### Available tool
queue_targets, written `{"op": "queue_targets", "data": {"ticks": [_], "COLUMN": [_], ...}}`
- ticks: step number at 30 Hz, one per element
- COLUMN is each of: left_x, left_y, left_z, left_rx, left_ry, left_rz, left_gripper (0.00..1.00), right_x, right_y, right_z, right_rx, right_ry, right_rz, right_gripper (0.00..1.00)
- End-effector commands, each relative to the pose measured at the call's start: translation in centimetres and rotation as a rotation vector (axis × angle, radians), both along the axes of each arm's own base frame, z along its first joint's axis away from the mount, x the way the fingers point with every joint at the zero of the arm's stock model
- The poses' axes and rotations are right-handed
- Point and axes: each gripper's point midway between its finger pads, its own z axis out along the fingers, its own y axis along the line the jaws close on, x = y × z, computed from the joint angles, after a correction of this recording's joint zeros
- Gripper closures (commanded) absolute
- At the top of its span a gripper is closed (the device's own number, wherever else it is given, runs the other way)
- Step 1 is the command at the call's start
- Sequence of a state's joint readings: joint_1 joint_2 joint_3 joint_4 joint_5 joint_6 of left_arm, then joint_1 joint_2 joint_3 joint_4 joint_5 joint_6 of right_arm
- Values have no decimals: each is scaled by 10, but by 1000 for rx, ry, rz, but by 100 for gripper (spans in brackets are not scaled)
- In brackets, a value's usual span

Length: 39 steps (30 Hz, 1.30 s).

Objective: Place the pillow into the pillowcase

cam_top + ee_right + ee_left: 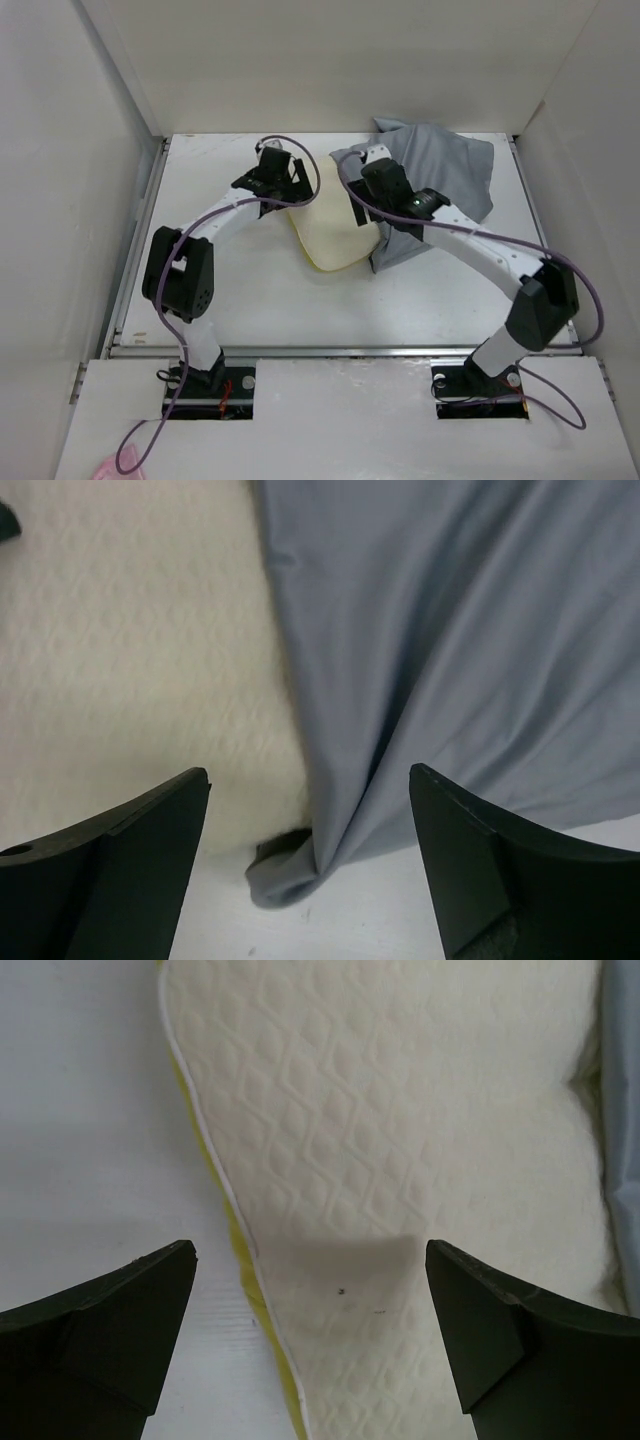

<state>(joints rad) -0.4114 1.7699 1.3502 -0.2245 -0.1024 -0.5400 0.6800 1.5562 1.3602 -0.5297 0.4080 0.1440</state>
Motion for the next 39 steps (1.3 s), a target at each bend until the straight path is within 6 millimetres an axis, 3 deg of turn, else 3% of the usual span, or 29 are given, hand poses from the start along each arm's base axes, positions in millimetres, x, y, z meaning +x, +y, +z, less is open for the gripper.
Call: {"op": "queue_targets", "data": {"ticks": [1, 2, 4, 5, 6, 8, 9, 11, 12, 13, 15, 16, 17, 18, 20, 21, 23, 24, 25, 26, 27, 28, 30, 31, 32, 34, 35, 36, 39], "left_x": [-7, -9, -6, -7, -9, -4, -7, -6, -3, -3, 2, 1, 2, 2, -2, -3, -14, -22, -26, -31, -38, -47, -54, -67, -75, -76, -78, -79, -83], "left_y": [-38, -45, -53, -59, -60, -68, -72, -74, -78, -78, -81, -82, -85, -84, -88, -94, -103, -112, -117, -119, -125, -128, -126, -127, -129, -121, -115, -111, -107], "left_z": [-1, -8, -24, -28, -45, -44, -48, -51, -45, -45, -30, -30, -12, -8, 15, 27, 45, 68, 84, 95, 110, 139, 161, 182, 184, 191, 210, 197, 194], "left_rx": [-122, -143, -158, -175, -172, -192, -207, -213, -228, -228, -241, -241, -259, -257, -289, -300, -333, -357, -367, -378, -393, -411, -419, -434, -444, -459, -484, -490, -551], "left_ry": [-12, 6, 36, 55, 92, 81, 97, 100, 84, 83, 32, 32, -8, -26, -75, -117, -157, -203, -249, -270, -303, -371, -438, -488, -513, -547, -613, -601, -639], "left_rz": [-144, -171, -194, -217, -223, -253, -272, -278, -291, -291, -311, -324, -337, -345, -374, -392, -454, -493, -526, -555, -582, -604, -603, -623, -637, -559, -532, -500, -425], "left_gripper": [0, 0, 0, 0, 4, 35, 50, 73, 93, 100, 100, 100, 100, 100, 100, 100, 100, 100, 100, 100, 100, 100, 100, 100, 100, 100, 100, 100, 100], "right_x": [45, 57, 80, 86, 92, 104, 107, 117, 116, 116, 116, 115, 113, 109, 101, 85, 69, 59, 46, 34, 31, 19, 6, -4, -23, -45, -59, -72, -105], "right_y": [-9, -9, -10, -12, -13, -14, -15, -15, -13, -12, -5, -2, 2, 13, 27, 55, 82, 100, 121, 131, 135, 144, 154, 157, 163, 167, 167, 168, 166], "right_z": [12, -15, -19, -45, -49, -51, -62, -56, -58, -59, -57, -46, -41, -37, -13, -6, 24, 31, 59, 68, 79, 90, 118, 134, 156, 180, 197, 210, 238], "right_rx": [-91, -150, -151, -194, -201, -205, -232, -226, -227, -222, -194, -167, -145, -97, -36, 32, 104, 147, 222, 238, 259, 307, 364, 389, 449, 489, 521, 537, 581], "right_ry": [-79, -28, -19, 40, 52, 43, 53, 37, 52, 55, 60, 47, 46, 56, 40, 60, 25, 28, 1, 9, -1, 7, -30, -54, -67, -86, -106, -112, -145], "right_rz": [-74, -69, -85, -89, -97, -119, -119, -124, -114, -108, -82, -68, -49, 2, 100, 235, 412, 485, 598, 661, 689, 760, 857, 916, 1018, 1114, 1180, 1219, 1334], "right_gripper": [15, 15, 24, 30, 33, 43, 45, 46, 55, 68, 100, 100, 100, 100, 100, 100, 100, 100, 100, 100, 100, 100, 100, 100, 100, 100, 100, 100, 100]}}
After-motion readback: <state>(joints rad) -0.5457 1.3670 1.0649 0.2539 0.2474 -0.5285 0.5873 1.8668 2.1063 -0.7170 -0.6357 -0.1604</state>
